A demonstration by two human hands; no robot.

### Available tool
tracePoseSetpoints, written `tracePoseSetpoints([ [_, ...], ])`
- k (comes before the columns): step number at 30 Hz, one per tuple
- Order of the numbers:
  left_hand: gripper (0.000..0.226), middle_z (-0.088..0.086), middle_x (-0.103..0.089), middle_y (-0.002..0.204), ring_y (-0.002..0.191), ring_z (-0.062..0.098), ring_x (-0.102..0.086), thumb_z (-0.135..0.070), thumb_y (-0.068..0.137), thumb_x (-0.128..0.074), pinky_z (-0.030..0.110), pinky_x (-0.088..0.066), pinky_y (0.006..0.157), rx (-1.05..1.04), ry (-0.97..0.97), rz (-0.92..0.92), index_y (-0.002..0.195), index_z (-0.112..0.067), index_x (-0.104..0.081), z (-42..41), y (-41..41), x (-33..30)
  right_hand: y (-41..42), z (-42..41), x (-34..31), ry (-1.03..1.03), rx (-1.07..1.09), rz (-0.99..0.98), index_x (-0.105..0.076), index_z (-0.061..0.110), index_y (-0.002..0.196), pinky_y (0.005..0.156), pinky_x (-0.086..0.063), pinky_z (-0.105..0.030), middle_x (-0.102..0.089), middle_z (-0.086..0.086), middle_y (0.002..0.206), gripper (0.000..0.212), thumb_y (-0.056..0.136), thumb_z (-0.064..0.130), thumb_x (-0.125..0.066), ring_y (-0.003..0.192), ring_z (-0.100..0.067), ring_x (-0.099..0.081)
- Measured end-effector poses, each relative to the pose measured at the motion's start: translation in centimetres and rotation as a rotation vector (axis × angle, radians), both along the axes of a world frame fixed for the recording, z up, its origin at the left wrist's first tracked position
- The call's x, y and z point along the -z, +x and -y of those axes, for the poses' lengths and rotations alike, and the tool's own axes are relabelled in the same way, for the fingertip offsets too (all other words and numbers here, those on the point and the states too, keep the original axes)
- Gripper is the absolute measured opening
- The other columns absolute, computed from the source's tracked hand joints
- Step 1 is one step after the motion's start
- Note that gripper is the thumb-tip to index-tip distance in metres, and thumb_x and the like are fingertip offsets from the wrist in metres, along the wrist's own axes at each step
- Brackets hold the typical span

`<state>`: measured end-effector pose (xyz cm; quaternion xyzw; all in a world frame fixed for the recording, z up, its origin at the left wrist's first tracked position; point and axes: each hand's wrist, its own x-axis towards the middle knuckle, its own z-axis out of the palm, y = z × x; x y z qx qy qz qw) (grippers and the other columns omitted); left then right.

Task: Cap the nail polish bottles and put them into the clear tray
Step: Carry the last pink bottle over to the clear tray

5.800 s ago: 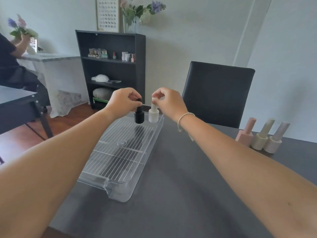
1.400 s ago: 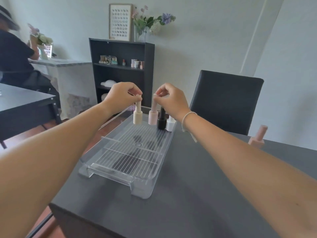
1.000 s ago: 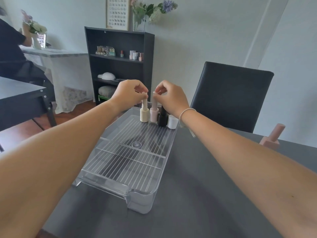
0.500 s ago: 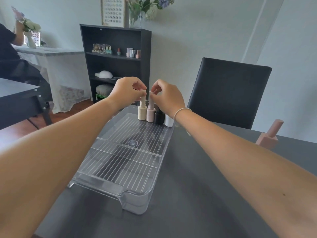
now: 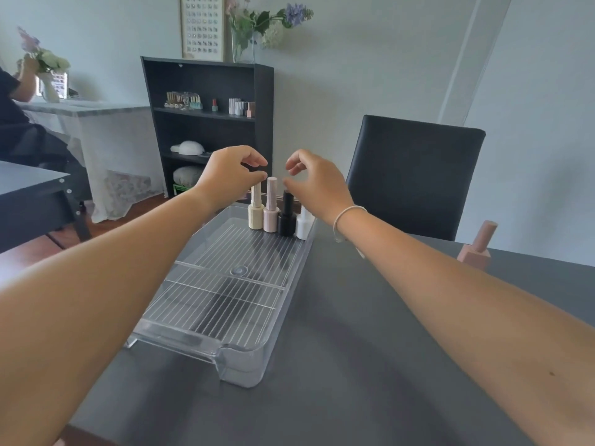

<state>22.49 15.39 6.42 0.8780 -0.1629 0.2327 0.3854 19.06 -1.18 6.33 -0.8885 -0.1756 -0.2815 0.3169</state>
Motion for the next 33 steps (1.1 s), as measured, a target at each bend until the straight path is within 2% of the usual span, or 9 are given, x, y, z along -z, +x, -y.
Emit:
tracePoseSetpoints([
  [5, 0.012, -0.009, -0.058, 0.093, 0.076, 0.003, -0.053, -0.020, 0.084, -0.062, 0.011, -0.037, 0.061, 0.030, 0.036, 0.099, 0.096, -0.024, -0.063, 2.1, -2.1, -1.9, -3.7, 3.7, -0.8, 0.030, 0.028, 0.006, -0.058, 0.013, 0.098, 0.055, -0.033, -0.010, -0.062, 0.000, 0.096, 0.015, 0.085, 0.021, -0.057, 0.057, -0.001, -0.042],
  [9, 0.013, -0.007, -0.060, 0.093, 0.076, 0.004, -0.055, -0.020, 0.084, -0.061, 0.010, -0.038, 0.060, 0.102, 0.032, 0.110, 0.097, -0.022, -0.063, 5.4, -4.4, -3.2, -7.7, 7.7, -0.2, 0.104, 0.078, -0.005, -0.060, 0.012, 0.095, 0.066, -0.041, -0.022, -0.064, -0.001, 0.092, 0.014, 0.084, 0.019, -0.057, 0.059, -0.002, -0.043],
  [13, 0.010, -0.006, -0.061, 0.094, 0.079, 0.007, -0.057, -0.022, 0.085, -0.061, 0.012, -0.041, 0.064, 0.204, 0.061, 0.103, 0.095, -0.023, -0.063, 9.8, -6.9, -3.3, -11.8, 12.3, 1.9, 0.118, 0.205, 0.006, -0.059, 0.025, 0.086, 0.085, -0.023, 0.000, -0.062, 0.012, 0.083, 0.004, 0.083, 0.025, -0.060, 0.062, -0.001, -0.046],
  [14, 0.009, -0.007, -0.061, 0.094, 0.079, 0.007, -0.057, -0.022, 0.085, -0.061, 0.012, -0.041, 0.065, 0.231, 0.067, 0.102, 0.094, -0.024, -0.063, 10.8, -7.4, -3.1, -12.6, 13.4, 2.5, 0.114, 0.243, -0.003, -0.057, 0.029, 0.084, 0.095, -0.013, -0.001, -0.060, 0.015, 0.081, 0.004, 0.082, 0.026, -0.060, 0.062, 0.000, -0.047],
  [16, 0.009, -0.006, -0.062, 0.094, 0.080, 0.008, -0.057, -0.022, 0.085, -0.061, 0.012, -0.042, 0.065, 0.293, 0.076, 0.088, 0.093, -0.026, -0.062, 13.4, -8.5, -2.5, -14.3, 16.1, 3.8, 0.154, 0.251, -0.050, -0.054, 0.029, 0.081, 0.101, -0.026, -0.018, -0.057, 0.017, 0.075, 0.010, 0.082, 0.023, -0.061, 0.064, 0.000, -0.044],
  [19, 0.012, -0.009, -0.061, 0.093, 0.084, 0.010, -0.058, -0.023, 0.084, -0.062, 0.017, -0.044, 0.070, 0.361, 0.095, 0.028, 0.096, -0.025, -0.064, 17.1, -9.8, -1.5, -16.6, 19.7, 5.1, 0.164, 0.289, -0.087, -0.056, 0.022, 0.083, 0.064, -0.036, -0.007, -0.056, 0.018, 0.079, 0.007, 0.082, 0.018, -0.062, 0.068, 0.006, -0.048],
  [21, 0.014, -0.010, -0.061, 0.093, 0.084, 0.010, -0.057, -0.024, 0.083, -0.062, 0.019, -0.044, 0.071, 0.391, 0.112, -0.007, 0.097, -0.027, -0.063, 19.4, -10.4, -0.9, -17.5, 21.9, 5.8, 0.087, 0.349, -0.108, -0.057, 0.019, 0.087, 0.061, -0.033, -0.012, -0.059, 0.012, 0.088, 0.007, 0.082, 0.021, -0.061, 0.070, 0.000, -0.048],
  [25, 0.021, -0.007, -0.061, 0.110, 0.092, 0.011, -0.054, -0.025, 0.084, -0.061, 0.016, -0.038, 0.069, 0.424, 0.183, -0.009, 0.105, -0.027, -0.061, 23.3, -11.0, -0.1, -18.7, 25.2, 6.2, -0.010, 0.410, -0.170, -0.058, 0.018, 0.096, 0.073, -0.037, -0.024, -0.061, 0.005, 0.098, 0.015, 0.083, 0.026, -0.061, 0.084, -0.011, -0.048],
  [33, 0.048, -0.003, -0.048, 0.136, 0.113, 0.016, -0.049, -0.023, 0.084, -0.061, 0.022, -0.033, 0.091, 0.442, 0.282, -0.058, 0.131, -0.024, -0.047, 28.0, -10.8, 1.2, -18.4, 28.0, 7.2, -0.126, 0.461, -0.273, -0.056, 0.021, 0.107, 0.097, -0.036, -0.036, -0.059, 0.003, 0.116, 0.028, 0.084, 0.039, -0.056, 0.111, -0.020, -0.050],
])
